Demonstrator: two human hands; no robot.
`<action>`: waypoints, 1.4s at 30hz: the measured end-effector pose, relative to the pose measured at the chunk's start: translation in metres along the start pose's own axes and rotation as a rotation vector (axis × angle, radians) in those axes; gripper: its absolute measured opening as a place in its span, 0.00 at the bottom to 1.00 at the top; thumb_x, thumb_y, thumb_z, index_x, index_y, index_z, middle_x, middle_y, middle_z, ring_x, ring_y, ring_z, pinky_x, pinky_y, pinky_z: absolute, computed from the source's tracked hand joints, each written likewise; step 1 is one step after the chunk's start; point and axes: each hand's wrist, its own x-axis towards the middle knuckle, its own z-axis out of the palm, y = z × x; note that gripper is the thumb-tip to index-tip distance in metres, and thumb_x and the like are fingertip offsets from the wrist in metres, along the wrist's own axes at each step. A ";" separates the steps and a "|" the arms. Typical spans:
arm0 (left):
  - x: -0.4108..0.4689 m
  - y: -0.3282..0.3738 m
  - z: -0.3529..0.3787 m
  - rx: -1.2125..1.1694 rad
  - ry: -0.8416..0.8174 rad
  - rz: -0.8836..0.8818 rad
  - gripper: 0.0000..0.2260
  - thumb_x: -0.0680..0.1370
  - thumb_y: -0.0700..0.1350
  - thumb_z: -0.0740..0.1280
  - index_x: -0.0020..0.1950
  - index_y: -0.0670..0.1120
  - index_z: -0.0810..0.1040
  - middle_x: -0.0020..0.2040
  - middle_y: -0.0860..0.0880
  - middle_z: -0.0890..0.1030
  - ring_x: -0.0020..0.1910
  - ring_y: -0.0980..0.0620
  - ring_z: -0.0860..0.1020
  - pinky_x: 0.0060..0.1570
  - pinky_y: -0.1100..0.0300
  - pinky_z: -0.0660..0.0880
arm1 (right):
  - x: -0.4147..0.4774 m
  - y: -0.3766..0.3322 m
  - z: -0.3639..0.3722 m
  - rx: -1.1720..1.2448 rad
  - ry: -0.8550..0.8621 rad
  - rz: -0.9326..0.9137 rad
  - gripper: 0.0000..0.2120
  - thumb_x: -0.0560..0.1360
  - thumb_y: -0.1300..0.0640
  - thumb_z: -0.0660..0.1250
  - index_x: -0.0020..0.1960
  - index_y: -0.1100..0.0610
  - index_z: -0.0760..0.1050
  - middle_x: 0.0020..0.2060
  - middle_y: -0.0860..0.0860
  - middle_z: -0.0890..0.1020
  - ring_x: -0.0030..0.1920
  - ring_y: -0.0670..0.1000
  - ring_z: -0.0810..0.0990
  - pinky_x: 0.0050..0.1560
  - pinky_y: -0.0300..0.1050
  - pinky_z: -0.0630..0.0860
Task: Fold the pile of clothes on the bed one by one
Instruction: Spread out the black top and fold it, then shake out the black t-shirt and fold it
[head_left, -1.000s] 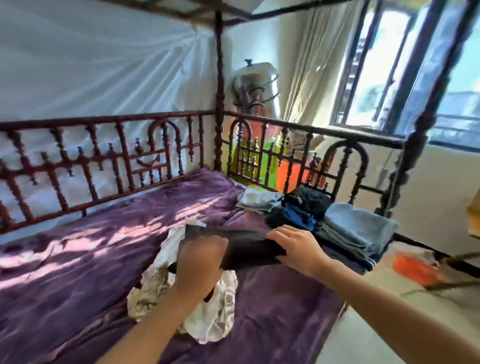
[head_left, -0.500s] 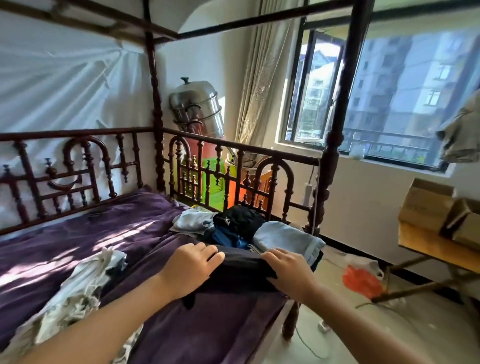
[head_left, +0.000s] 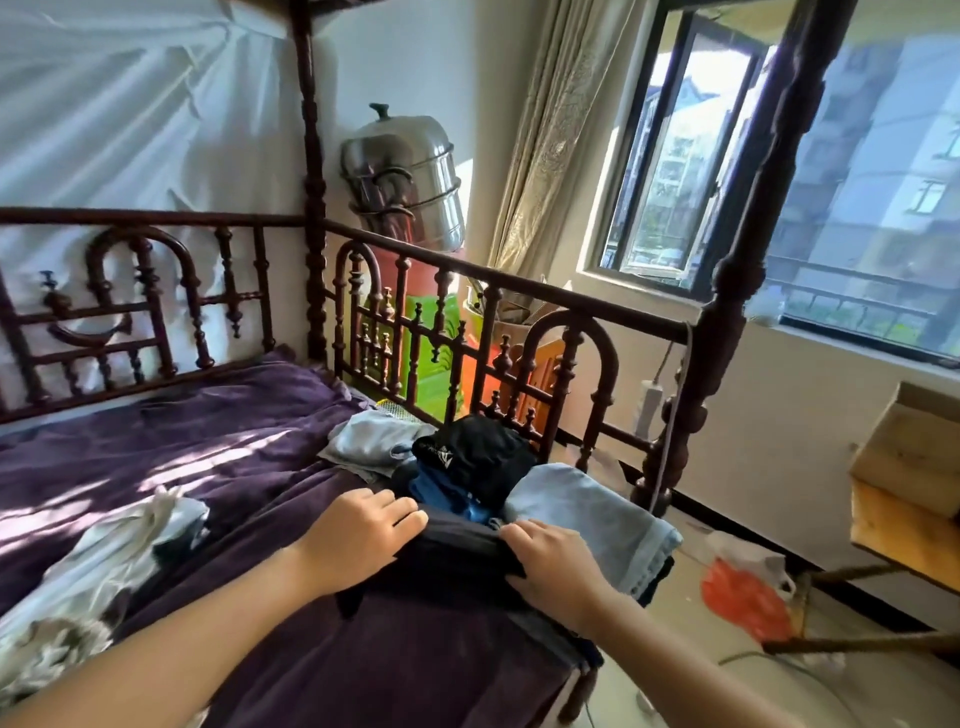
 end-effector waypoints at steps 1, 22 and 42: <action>0.005 -0.013 0.009 -0.001 -0.006 -0.018 0.40 0.43 0.54 0.82 0.49 0.48 0.68 0.40 0.53 0.81 0.29 0.54 0.77 0.25 0.65 0.71 | 0.015 0.007 0.005 0.017 -0.030 0.006 0.22 0.47 0.43 0.78 0.39 0.46 0.77 0.30 0.38 0.78 0.30 0.38 0.77 0.25 0.29 0.69; 0.142 -0.312 0.140 0.240 -0.193 -0.894 0.27 0.75 0.35 0.59 0.74 0.46 0.62 0.72 0.35 0.62 0.69 0.38 0.65 0.62 0.46 0.65 | 0.375 0.133 0.151 0.294 0.064 0.245 0.13 0.70 0.62 0.69 0.54 0.62 0.75 0.47 0.56 0.80 0.49 0.60 0.79 0.41 0.47 0.73; 0.040 -0.222 0.230 -0.046 -0.885 -1.487 0.32 0.79 0.51 0.56 0.77 0.52 0.41 0.77 0.41 0.40 0.76 0.43 0.43 0.72 0.49 0.50 | 0.421 0.172 0.308 0.226 -0.684 -0.098 0.24 0.79 0.51 0.55 0.74 0.52 0.58 0.72 0.57 0.60 0.72 0.58 0.58 0.67 0.54 0.61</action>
